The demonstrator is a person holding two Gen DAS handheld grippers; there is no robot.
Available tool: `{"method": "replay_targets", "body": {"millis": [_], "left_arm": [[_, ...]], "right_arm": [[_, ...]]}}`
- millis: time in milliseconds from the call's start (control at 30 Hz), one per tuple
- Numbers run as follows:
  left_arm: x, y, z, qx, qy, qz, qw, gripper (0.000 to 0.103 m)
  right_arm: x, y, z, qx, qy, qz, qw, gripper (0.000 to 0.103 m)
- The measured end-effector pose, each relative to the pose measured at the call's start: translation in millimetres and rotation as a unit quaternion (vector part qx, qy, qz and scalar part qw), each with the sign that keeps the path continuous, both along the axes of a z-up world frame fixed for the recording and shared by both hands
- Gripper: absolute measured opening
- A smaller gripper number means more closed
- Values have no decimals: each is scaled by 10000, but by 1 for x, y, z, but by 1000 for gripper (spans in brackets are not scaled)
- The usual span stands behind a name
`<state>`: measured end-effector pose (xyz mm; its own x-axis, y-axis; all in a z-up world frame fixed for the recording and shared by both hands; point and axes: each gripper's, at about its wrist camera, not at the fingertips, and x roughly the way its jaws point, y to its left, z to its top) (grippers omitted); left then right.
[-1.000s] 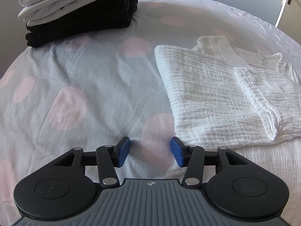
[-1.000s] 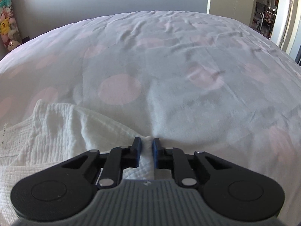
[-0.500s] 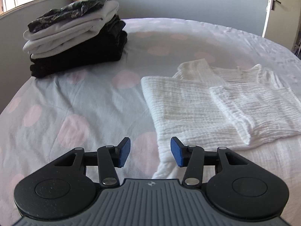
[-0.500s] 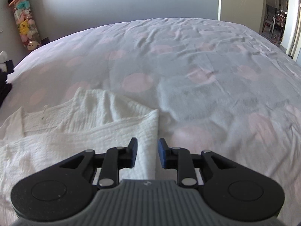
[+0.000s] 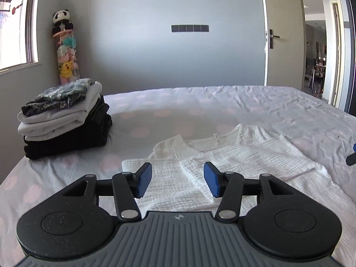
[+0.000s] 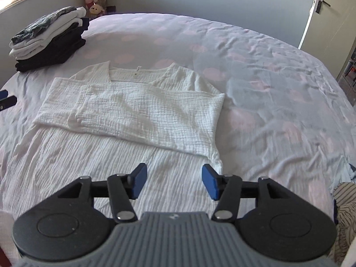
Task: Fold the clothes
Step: 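Move both grippers to the shirt hem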
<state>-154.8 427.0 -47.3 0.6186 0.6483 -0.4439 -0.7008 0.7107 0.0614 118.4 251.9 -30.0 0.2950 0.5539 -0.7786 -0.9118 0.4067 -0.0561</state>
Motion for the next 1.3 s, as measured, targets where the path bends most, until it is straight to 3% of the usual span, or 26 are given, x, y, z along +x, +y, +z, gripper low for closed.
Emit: {"method": "replay_targets", "body": {"millis": [200,367,467,567,667,733,933,1067,1133,1200,1300], "left_arm": [[-3,-41,21,96,390,-1063,9935,63],[-13,-62,32,271,883,-1580,9831,66],[-23,-71,36,346,1248,-1815,9748,66],[-34,-79,38,356,1741,-2143,9605,66],[-41,-86,34,260,2257,-2595,9386,66],[-43,-91,26,127,2634,-2950,9184,66],[-41,-103,-17,-318,3907,-3732,8409,66],[-28,-86,-46,-844,4493,-3510,8172,66],[-21,-76,-55,-1204,4567,-3438,8116,66],[-14,-67,-63,-1661,4625,-3422,8009,66],[-7,-63,-78,-1985,4766,-3361,7877,66]], "right_arm": [[-36,-37,20,-204,-69,821,9964,65],[-55,-63,17,-508,-79,1275,9905,67],[-64,-79,11,-587,-60,1500,9869,73],[-73,-96,6,-673,-141,1748,9822,75],[-79,-111,2,-799,-160,2020,9760,76],[-80,-120,0,-866,-206,2136,9729,76],[-72,-138,-4,-868,-117,2219,9711,76],[-63,-143,-10,-929,-94,2188,9713,76],[-57,-141,-15,-985,-45,2166,9713,76],[-50,-139,-19,-1047,13,2144,9711,76],[-41,-137,-27,-1140,98,2112,9707,76]]}}
